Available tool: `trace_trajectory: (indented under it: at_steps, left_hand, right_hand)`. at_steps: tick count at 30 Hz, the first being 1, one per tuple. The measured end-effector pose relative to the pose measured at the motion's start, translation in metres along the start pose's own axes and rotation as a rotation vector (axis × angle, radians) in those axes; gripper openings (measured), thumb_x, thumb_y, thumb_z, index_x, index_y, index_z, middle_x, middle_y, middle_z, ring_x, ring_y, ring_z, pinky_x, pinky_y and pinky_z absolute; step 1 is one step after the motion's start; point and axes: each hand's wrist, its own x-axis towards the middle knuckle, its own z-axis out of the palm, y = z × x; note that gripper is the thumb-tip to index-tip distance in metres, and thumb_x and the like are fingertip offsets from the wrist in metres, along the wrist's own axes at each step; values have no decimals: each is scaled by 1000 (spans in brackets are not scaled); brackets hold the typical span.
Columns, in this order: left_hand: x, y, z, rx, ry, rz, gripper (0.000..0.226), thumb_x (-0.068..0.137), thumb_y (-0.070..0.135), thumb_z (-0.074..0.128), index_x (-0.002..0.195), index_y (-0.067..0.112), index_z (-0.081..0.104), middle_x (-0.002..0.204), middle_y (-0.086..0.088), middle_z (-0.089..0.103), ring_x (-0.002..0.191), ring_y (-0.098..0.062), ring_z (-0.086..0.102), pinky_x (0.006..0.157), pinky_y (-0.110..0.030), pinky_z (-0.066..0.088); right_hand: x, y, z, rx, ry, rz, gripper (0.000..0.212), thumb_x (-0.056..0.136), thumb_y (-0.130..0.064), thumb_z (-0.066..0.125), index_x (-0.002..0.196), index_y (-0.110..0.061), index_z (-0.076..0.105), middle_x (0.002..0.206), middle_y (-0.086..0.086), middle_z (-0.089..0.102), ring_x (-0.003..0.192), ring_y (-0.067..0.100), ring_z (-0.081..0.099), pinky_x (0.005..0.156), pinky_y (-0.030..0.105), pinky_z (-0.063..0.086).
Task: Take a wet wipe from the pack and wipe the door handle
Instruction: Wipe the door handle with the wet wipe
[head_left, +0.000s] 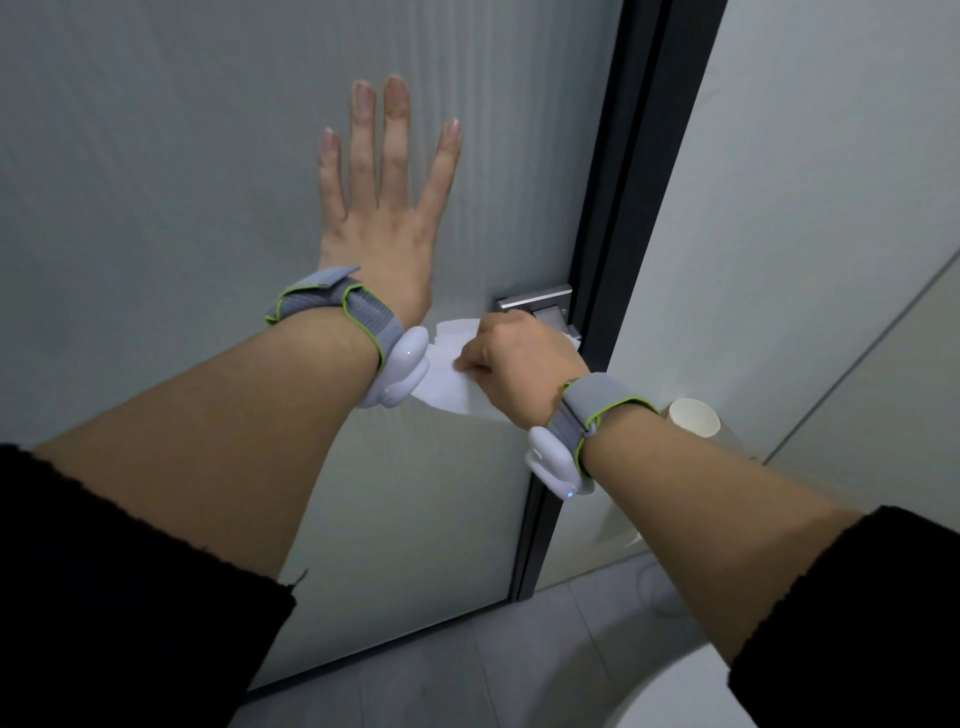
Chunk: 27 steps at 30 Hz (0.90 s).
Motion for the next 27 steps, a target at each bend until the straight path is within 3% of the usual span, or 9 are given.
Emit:
trace_trajectory:
  at_steps: [6,10,14,21,24,27]
  left_hand:
    - [0,3,0,-1,-16,-16,109,72,6,70,150,25,-3,158,-21,1,145,-43,2,115,-54,2]
    - [-1,3,0,10,-23,-15,108,73,7,69,150,24,-4,158,-21,0,145,-43,2,115,-54,4]
    - [-1,3,-1,3,-23,-20,105,74,4,64,151,24,-4,158,-22,0,145,-43,1,115,-55,3]
    - [-1,2,0,0,-43,-33,111,71,10,72,150,24,-4,158,-22,-1,145,-43,1,115,-55,2]
    - [-1,4,0,4,-38,-23,112,70,11,74,151,23,-3,158,-22,1,144,-44,2,115,-56,3]
    - [-2,3,2,-1,-25,-16,112,69,13,75,151,23,-2,158,-23,3,144,-44,4,114,-56,2]
  right_hand:
    - [-19,15,-8,-53,64,152,31,90,-14,45,106,-21,70,112,5,62,109,29,52,78,31,49]
    - [-29,23,-13,-122,71,271,24,88,-10,45,99,-12,65,111,7,58,113,28,48,76,31,45]
    - [-31,27,-16,-90,41,372,23,88,-9,44,104,-9,61,116,10,55,112,30,47,78,34,47]
    - [-11,36,-15,54,-95,530,27,93,-22,38,104,-4,55,114,19,60,91,36,55,69,32,35]
    - [-3,37,-15,37,-197,538,15,87,-17,41,88,-9,53,109,16,61,73,30,49,62,29,34]
    - [9,35,-12,10,-199,583,25,91,-15,39,104,-5,58,116,19,61,98,37,61,68,31,39]
